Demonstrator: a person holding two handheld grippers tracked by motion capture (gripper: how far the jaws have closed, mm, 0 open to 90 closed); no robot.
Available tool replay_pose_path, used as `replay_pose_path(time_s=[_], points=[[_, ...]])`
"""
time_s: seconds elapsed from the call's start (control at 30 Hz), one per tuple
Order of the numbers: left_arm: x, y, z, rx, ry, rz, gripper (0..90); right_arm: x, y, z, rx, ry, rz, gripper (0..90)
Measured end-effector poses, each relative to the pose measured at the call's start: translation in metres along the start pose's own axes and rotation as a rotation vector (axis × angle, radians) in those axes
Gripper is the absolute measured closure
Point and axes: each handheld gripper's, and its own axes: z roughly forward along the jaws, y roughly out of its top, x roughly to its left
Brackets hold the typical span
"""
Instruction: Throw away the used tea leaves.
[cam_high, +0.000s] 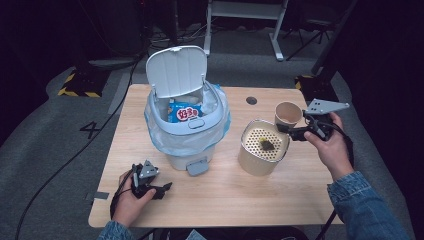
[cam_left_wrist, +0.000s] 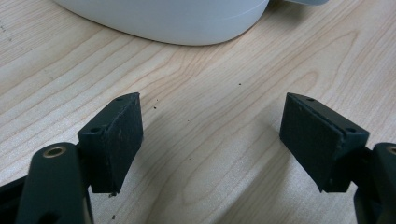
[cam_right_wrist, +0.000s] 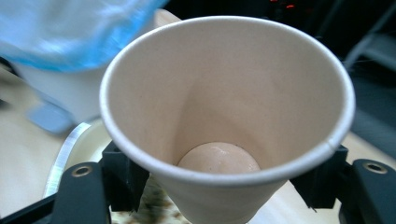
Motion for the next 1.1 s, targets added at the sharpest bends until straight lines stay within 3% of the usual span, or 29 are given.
replay_pose_path(time_s=[0.1, 0.27, 0.53, 1.1], points=[[0.000, 0.000, 0.000, 0.001, 0.000, 0.001, 21.9, -0.006, -0.003, -0.001, -0.028, 0.071, 0.073, 30.2], [0.000, 0.000, 0.000, 0.001, 0.000, 0.001, 21.8, -0.010, -0.003, -0.003, -0.016, 0.109, 0.080, 30.1], [0.000, 0.000, 0.000, -0.001, -0.002, -0.005, 21.8, -0.008, 0.007, -0.003, -0.027, 0.155, 0.042, 30.0], [0.000, 0.000, 0.000, 0.001, -0.001, 0.001, 21.8, 0.003, 0.044, 0.007, -0.032, 0.153, -0.029, 29.8]])
